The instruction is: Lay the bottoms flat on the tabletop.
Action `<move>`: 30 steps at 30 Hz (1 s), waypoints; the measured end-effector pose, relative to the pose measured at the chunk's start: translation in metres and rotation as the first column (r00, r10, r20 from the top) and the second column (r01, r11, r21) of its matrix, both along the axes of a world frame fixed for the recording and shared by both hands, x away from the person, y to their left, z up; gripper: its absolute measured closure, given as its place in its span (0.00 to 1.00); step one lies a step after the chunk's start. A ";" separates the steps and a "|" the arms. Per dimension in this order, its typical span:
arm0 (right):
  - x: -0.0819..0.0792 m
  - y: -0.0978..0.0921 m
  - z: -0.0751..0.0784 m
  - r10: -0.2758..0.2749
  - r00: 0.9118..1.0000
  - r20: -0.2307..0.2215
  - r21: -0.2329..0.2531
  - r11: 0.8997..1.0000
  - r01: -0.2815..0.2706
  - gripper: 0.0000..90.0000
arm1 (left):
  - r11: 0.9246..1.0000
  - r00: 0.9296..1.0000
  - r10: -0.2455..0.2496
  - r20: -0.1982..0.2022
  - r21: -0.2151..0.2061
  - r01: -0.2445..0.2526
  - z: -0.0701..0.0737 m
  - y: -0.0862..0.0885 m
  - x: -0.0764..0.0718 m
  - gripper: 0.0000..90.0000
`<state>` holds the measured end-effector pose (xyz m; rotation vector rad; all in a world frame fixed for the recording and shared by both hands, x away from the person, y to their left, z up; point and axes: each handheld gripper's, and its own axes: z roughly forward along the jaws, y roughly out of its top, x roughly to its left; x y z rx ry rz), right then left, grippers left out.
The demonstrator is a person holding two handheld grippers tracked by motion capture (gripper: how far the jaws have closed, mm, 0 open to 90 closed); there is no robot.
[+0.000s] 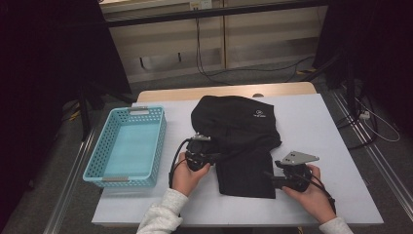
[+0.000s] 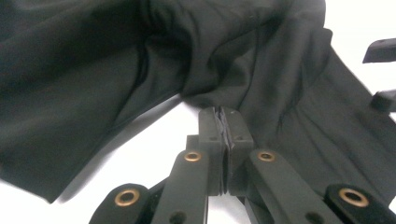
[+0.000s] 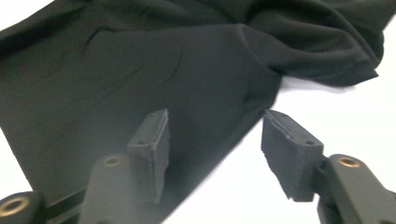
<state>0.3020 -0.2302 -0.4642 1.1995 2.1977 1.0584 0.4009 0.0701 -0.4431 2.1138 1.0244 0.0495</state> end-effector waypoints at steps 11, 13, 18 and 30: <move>0.003 -0.002 -0.006 0.034 0.997 -0.064 0.044 0.999 -0.031 0.96 | 1.000 1.000 -0.004 -0.010 -0.001 0.004 -0.001 0.002 -0.001 0.98; 0.002 -0.003 -0.006 0.043 0.997 -0.069 0.053 0.998 -0.039 0.99 | 1.000 1.000 -0.009 -0.008 0.001 0.009 -0.001 0.001 -0.002 0.98; -0.005 -0.011 -0.003 0.053 0.995 -0.084 0.064 0.997 -0.048 1.00 | 1.000 1.000 -0.028 -0.013 -0.009 0.028 0.001 -0.002 -0.006 0.98; -0.033 -0.031 0.003 0.059 0.993 -0.105 0.067 0.996 -0.052 1.00 | 0.996 0.995 -0.085 -0.045 0.009 0.085 -0.003 -0.010 -0.022 0.98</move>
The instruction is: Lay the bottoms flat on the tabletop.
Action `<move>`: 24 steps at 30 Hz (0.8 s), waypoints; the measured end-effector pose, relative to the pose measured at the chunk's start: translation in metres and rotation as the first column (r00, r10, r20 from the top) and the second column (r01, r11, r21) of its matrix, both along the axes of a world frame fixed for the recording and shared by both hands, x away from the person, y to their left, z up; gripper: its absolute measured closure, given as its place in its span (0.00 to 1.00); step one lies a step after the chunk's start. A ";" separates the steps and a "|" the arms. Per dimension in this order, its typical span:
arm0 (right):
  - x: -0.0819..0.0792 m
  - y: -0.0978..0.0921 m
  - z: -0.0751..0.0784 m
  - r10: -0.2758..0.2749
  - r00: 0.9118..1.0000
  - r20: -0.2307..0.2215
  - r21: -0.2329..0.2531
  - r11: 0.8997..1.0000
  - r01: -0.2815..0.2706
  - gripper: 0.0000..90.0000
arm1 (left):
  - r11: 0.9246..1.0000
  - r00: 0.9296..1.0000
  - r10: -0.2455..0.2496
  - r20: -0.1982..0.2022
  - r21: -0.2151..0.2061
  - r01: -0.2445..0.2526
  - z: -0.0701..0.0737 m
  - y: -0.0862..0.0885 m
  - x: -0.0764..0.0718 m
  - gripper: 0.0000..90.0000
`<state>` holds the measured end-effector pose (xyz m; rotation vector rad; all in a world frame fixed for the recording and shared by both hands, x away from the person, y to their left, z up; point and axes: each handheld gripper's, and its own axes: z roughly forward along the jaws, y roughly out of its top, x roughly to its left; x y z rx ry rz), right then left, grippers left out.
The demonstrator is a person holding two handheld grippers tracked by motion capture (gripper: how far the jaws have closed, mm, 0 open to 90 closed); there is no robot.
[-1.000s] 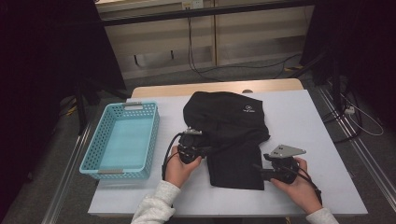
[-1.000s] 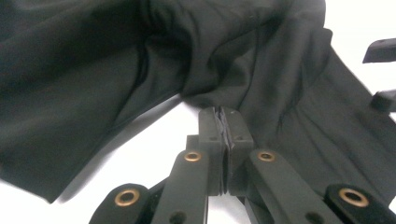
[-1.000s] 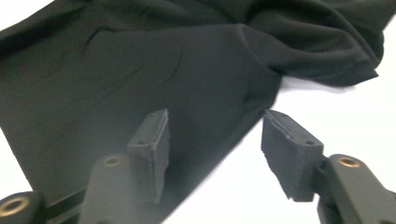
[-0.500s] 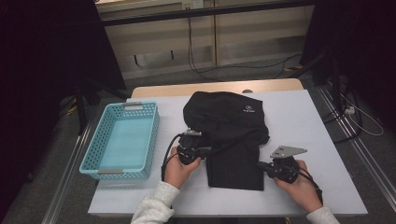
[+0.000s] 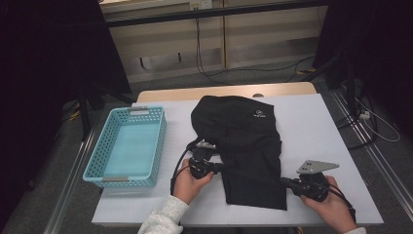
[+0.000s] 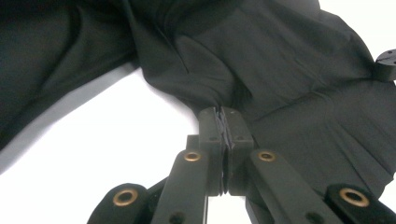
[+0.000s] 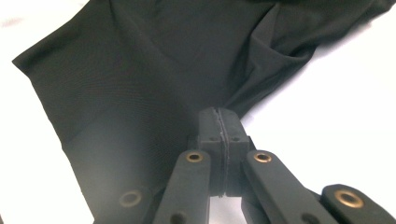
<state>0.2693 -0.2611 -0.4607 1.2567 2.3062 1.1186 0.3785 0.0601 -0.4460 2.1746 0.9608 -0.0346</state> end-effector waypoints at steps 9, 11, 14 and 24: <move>0.009 0.000 0.005 -0.068 0.997 0.048 -0.007 0.998 0.068 0.71 | 1.000 1.000 -0.004 0.008 0.007 0.004 -0.001 0.000 0.002 0.96; 0.016 0.000 0.005 -0.104 0.993 0.055 -0.004 0.995 0.104 0.68 | 1.000 1.000 -0.004 0.017 0.017 0.004 -0.002 0.001 0.002 0.91; 0.026 0.001 0.003 -0.128 0.990 0.062 -0.004 0.992 0.129 0.65 | 1.000 0.999 0.002 0.043 0.025 -0.003 0.000 0.002 0.003 0.83; 0.043 0.006 -0.008 -0.167 0.985 0.037 -0.041 0.985 0.168 0.72 | 0.999 0.992 0.042 0.116 0.017 -0.045 0.005 0.012 0.011 0.50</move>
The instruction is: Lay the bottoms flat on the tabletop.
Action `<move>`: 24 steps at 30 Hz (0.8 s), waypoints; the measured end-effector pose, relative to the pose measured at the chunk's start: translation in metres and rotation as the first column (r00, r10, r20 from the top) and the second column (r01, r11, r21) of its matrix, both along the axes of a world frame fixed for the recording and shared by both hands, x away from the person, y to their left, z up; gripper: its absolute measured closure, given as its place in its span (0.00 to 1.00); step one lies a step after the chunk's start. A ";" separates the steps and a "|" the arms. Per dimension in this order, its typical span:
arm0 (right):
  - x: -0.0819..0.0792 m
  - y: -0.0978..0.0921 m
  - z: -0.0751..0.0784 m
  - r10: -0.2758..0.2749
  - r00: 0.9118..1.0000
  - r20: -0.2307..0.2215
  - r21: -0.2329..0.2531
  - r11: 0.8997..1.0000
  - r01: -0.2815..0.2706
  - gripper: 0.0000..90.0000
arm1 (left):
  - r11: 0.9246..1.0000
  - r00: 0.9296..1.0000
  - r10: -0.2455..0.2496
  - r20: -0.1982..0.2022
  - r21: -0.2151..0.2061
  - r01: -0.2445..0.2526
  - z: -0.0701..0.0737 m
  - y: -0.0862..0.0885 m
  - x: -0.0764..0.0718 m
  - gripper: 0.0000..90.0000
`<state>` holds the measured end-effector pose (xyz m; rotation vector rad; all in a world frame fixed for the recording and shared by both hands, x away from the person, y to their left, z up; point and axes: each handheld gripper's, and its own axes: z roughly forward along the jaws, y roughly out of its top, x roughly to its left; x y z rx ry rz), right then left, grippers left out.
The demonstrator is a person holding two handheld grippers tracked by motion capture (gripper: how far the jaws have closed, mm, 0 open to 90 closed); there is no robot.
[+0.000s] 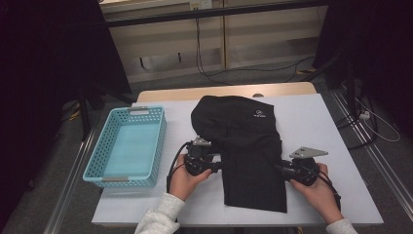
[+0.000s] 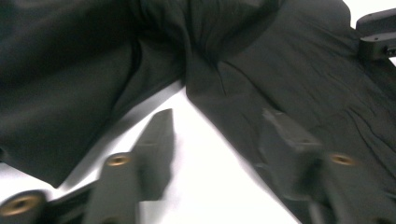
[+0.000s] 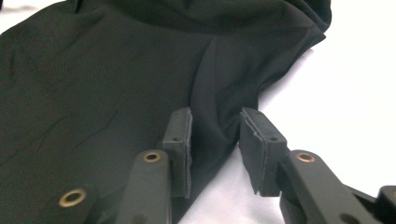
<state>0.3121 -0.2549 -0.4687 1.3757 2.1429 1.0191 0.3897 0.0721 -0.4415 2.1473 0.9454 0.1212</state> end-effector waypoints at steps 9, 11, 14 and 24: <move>-0.003 0.001 0.000 0.069 0.997 -0.027 0.049 0.997 -0.067 0.99 | 1.000 1.000 0.025 0.017 0.008 -0.025 0.002 0.006 0.005 0.33; -0.005 0.001 0.000 0.079 0.996 -0.035 0.052 0.996 -0.077 1.00 | 0.999 0.999 0.038 0.024 0.005 -0.039 0.002 0.009 0.005 0.32; -0.009 -0.003 0.001 0.084 0.996 -0.043 0.057 0.995 -0.081 1.00 | 0.999 0.999 0.045 0.027 0.004 -0.045 0.003 0.010 0.006 0.31; -0.031 -0.018 0.005 0.105 0.991 -0.083 0.077 0.992 -0.098 1.00 | 0.999 0.999 0.039 0.024 0.006 -0.039 0.005 0.009 0.005 0.29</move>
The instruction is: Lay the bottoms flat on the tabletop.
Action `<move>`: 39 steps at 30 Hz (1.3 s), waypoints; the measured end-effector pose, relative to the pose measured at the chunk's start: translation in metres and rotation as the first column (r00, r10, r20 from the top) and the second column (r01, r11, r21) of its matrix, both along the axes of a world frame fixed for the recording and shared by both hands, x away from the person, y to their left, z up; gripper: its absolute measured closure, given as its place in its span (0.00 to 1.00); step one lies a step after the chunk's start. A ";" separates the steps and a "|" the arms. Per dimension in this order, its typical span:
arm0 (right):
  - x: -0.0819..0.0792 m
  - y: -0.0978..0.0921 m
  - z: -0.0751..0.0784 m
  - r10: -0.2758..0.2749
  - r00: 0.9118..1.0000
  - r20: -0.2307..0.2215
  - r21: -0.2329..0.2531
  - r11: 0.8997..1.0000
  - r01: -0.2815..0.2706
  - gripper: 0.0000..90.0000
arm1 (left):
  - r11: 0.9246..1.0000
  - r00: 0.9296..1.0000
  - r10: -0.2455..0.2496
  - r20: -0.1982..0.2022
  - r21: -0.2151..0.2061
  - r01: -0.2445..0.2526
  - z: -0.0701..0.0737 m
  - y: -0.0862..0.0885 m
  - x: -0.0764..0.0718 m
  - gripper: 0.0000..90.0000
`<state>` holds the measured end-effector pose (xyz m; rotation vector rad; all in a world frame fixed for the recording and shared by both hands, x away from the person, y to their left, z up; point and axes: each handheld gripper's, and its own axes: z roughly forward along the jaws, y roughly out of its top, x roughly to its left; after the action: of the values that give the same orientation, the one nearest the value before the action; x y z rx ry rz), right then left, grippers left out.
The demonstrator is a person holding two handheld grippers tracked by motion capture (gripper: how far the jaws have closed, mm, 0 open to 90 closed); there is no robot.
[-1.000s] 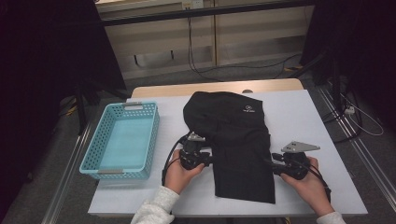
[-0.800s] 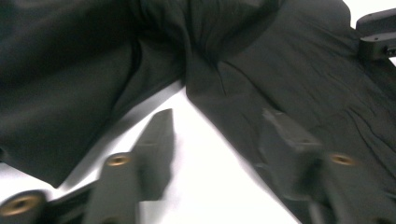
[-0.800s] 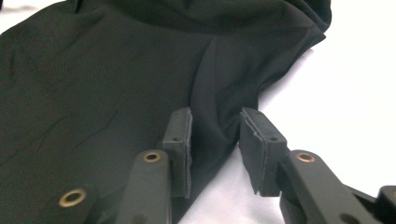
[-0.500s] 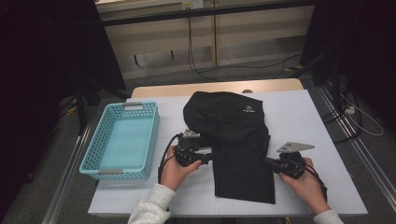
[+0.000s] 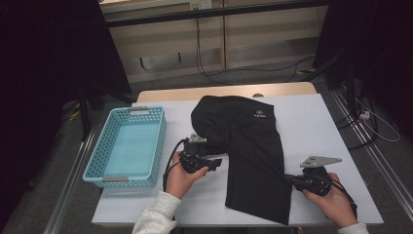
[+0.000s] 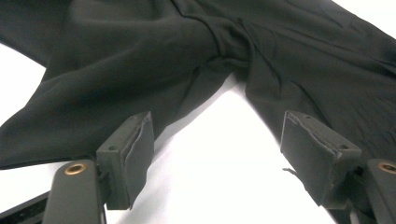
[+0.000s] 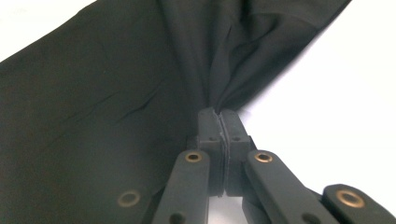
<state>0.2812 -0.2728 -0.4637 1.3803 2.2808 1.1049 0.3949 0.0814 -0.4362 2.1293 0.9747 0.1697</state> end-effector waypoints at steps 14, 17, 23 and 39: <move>0.035 0.001 0.010 -0.067 0.991 0.113 -0.046 0.996 0.073 0.58 | 1.000 1.000 0.019 0.004 0.017 -0.019 0.000 0.007 0.002 0.21; 0.054 0.001 0.010 -0.103 0.984 0.143 -0.045 0.993 0.111 0.56 | 1.000 1.000 0.018 0.003 0.016 -0.018 0.001 0.007 0.003 0.20; 0.092 -0.001 0.007 -0.174 0.973 0.152 -0.075 0.980 0.187 0.55 | 1.000 1.000 0.018 0.003 0.019 -0.018 0.001 0.009 0.004 0.20; 0.155 0.003 -0.008 -0.227 0.970 0.093 -0.005 0.974 0.228 0.75 | 0.999 0.999 0.048 -0.022 0.011 -0.048 -0.003 0.015 0.008 0.20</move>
<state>0.4361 -0.2703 -0.4720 1.5073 2.0037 1.0514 0.4027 0.0965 -0.4394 2.1230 1.0408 0.1756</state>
